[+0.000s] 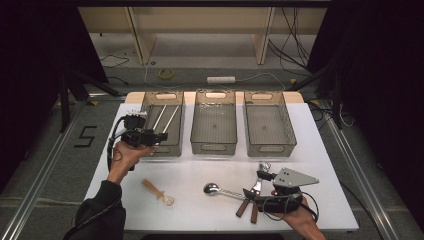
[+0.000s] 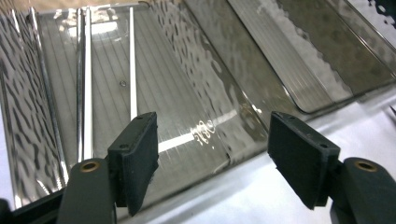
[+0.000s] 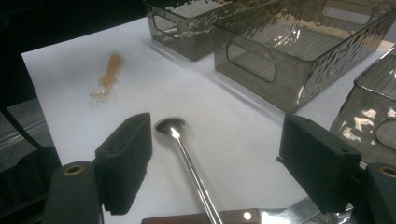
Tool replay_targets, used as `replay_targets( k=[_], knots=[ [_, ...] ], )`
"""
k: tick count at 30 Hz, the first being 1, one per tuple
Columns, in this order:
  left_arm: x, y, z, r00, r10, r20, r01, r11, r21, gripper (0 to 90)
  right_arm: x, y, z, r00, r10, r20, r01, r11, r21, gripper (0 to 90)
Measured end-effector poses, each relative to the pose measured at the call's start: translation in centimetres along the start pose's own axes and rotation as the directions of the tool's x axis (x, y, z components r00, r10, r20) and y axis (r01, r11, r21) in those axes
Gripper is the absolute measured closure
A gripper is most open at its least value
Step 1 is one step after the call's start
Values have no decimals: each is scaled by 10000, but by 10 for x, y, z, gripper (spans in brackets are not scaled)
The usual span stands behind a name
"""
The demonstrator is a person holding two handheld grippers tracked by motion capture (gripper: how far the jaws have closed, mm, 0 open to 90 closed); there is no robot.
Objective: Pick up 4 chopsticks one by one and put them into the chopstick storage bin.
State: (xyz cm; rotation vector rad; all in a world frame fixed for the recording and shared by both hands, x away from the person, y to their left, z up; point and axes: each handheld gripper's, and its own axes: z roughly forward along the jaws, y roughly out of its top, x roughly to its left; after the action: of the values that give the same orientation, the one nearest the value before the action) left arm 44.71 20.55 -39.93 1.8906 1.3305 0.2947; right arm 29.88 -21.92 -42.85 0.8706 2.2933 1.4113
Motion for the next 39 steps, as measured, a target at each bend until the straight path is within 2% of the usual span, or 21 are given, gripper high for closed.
replay_targets(
  k=[6,12,22,29,33,39],
  knots=[
    [-13,-7,-5,9989,450,121,-451,9989,83,295,0,0,0,10000,-16,-34,16,10000,43,265],
    [-22,-14,-7,9949,942,373,-952,9951,259,277,1,0,1,10000,-43,-54,44,10000,87,265],
    [-27,-30,-13,9917,1214,425,-1232,9915,417,255,3,0,3,9999,-72,-128,75,9998,184,268],
    [-31,-36,-18,9908,1343,153,-1350,9891,582,252,3,0,3,9999,-49,-133,51,9998,206,268],
    [-34,-41,-20,9923,1236,-68,-1227,9896,747,247,2,0,3,9999,-48,-137,51,9998,202,268],
    [-36,-48,-23,9930,981,-665,-915,9913,950,235,2,-1,3,9999,-47,-115,49,9998,217,268]
  ],
)
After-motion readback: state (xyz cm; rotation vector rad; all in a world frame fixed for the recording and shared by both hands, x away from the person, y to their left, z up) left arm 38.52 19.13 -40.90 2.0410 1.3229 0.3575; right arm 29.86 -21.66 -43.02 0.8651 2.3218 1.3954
